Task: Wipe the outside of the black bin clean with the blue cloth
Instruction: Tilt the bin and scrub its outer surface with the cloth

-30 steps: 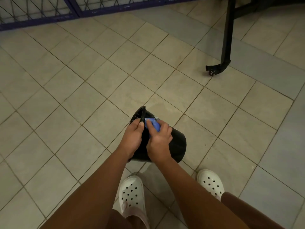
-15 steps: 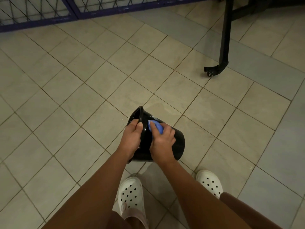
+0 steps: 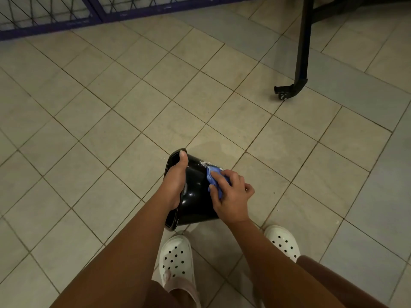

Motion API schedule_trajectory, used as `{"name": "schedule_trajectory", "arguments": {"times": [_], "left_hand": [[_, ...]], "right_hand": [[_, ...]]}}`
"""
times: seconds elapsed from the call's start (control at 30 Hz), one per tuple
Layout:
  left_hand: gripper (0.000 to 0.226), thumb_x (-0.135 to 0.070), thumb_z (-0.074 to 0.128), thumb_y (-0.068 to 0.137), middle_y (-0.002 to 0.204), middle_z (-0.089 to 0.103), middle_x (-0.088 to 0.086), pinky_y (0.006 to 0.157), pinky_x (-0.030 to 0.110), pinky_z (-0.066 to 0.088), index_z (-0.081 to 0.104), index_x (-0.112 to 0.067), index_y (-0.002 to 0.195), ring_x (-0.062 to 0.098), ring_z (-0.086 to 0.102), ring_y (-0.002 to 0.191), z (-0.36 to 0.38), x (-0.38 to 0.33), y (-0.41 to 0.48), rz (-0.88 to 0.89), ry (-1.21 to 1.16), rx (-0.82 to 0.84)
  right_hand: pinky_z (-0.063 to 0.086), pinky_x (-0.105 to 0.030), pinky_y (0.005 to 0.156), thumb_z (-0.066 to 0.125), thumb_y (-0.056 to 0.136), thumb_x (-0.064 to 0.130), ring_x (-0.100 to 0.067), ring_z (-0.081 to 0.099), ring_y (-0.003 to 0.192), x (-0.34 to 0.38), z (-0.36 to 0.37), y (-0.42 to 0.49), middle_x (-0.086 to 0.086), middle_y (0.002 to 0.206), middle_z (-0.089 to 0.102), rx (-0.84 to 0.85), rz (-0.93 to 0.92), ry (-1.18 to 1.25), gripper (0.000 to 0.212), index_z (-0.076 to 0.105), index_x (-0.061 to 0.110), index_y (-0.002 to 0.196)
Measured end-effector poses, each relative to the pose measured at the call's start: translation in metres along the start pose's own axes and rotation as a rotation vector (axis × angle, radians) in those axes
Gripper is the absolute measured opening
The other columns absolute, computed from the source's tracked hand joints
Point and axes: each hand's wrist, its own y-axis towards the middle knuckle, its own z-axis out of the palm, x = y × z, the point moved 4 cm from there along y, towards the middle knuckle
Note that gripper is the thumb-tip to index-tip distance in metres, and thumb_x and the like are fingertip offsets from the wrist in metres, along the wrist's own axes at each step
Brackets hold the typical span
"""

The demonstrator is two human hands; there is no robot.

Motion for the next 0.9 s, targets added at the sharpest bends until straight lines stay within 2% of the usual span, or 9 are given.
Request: {"name": "schedule_trajectory", "arguments": {"times": [0.07,0.17,0.27,0.37,0.5,0.6,0.7,0.8,0.9], "left_hand": [[0.065,-0.072,0.037,0.091,0.101,0.07,0.016,0.071,0.039,0.051,0.065,-0.014,0.107,0.032,0.067,0.091,0.002,0.001,0.001,-0.02,0.0,-0.011],[0.062,-0.066,0.037,0.095,0.104,0.071,0.015,0.074,0.039,0.051,0.066,-0.014,0.112,0.031,0.068,0.094,0.0,0.0,0.005,0.02,0.034,-0.07],[0.062,-0.062,0.034,0.098,0.104,0.073,0.014,0.082,0.041,0.054,0.067,-0.012,0.116,0.03,0.07,0.095,-0.003,-0.001,0.009,0.092,0.083,-0.1],[0.058,-0.053,0.031,0.103,0.097,0.075,0.011,0.075,0.033,0.053,0.07,-0.01,0.105,0.023,0.072,0.089,-0.003,-0.002,0.006,0.169,0.17,-0.078],[0.055,-0.045,0.028,0.106,0.094,0.075,0.008,0.083,0.031,0.054,0.072,-0.013,0.1,0.019,0.072,0.092,0.005,-0.004,0.001,0.31,0.223,-0.057],[0.051,-0.043,0.029,0.106,0.097,0.074,0.007,0.082,0.03,0.053,0.071,-0.016,0.101,0.018,0.069,0.095,0.007,-0.004,0.002,0.356,0.239,-0.083],[0.05,-0.041,0.03,0.106,0.094,0.073,0.007,0.077,0.029,0.051,0.071,-0.016,0.095,0.019,0.069,0.092,0.008,-0.004,0.0,0.374,0.264,-0.102],[0.052,-0.043,0.03,0.105,0.094,0.073,0.01,0.078,0.03,0.053,0.07,-0.012,0.097,0.022,0.07,0.092,0.004,-0.003,0.001,0.36,0.267,-0.11],[0.05,-0.043,0.03,0.105,0.097,0.074,0.01,0.086,0.036,0.055,0.071,-0.016,0.097,0.022,0.07,0.095,-0.001,-0.003,0.002,0.357,0.225,-0.123]], "right_hand": [[0.031,-0.04,0.094,0.047,0.088,0.04,-0.02,0.046,0.109,-0.002,0.002,-0.003,-0.002,0.118,0.049,-0.014,0.03,-0.003,0.037,0.057,0.025,0.121],[0.036,-0.047,0.097,0.044,0.091,0.032,-0.022,0.04,0.113,0.006,0.009,-0.016,-0.006,0.123,0.041,-0.023,0.1,0.126,0.037,0.049,0.025,0.128],[0.037,-0.048,0.097,0.044,0.091,0.028,-0.024,0.032,0.12,0.031,0.017,-0.029,-0.005,0.131,0.034,0.02,0.014,0.169,0.043,0.046,0.025,0.133],[0.032,-0.048,0.102,0.041,0.088,0.023,-0.025,0.026,0.127,0.054,0.016,-0.019,0.0,0.135,0.032,0.047,-0.069,0.177,0.047,0.043,0.024,0.135],[0.036,-0.046,0.093,0.035,0.085,0.02,-0.025,0.034,0.119,0.058,0.009,0.01,-0.003,0.13,0.04,0.035,-0.1,0.14,0.049,0.046,0.02,0.133],[0.039,-0.047,0.09,0.035,0.087,0.022,-0.024,0.034,0.116,0.047,0.011,0.015,-0.006,0.129,0.042,0.012,0.049,0.13,0.047,0.048,0.023,0.132],[0.038,-0.05,0.092,0.048,0.085,0.014,-0.025,0.029,0.119,0.048,0.013,0.006,-0.01,0.132,0.039,-0.036,0.183,0.101,0.049,0.046,0.023,0.133],[0.032,-0.044,0.095,0.05,0.082,0.013,-0.024,0.025,0.121,0.058,0.015,-0.003,-0.005,0.134,0.03,0.001,0.109,0.133,0.057,0.041,0.025,0.137],[0.033,-0.043,0.094,0.05,0.082,0.013,-0.025,0.028,0.119,0.056,0.015,0.004,-0.004,0.133,0.032,0.05,-0.003,0.129,0.056,0.042,0.026,0.136]]}}
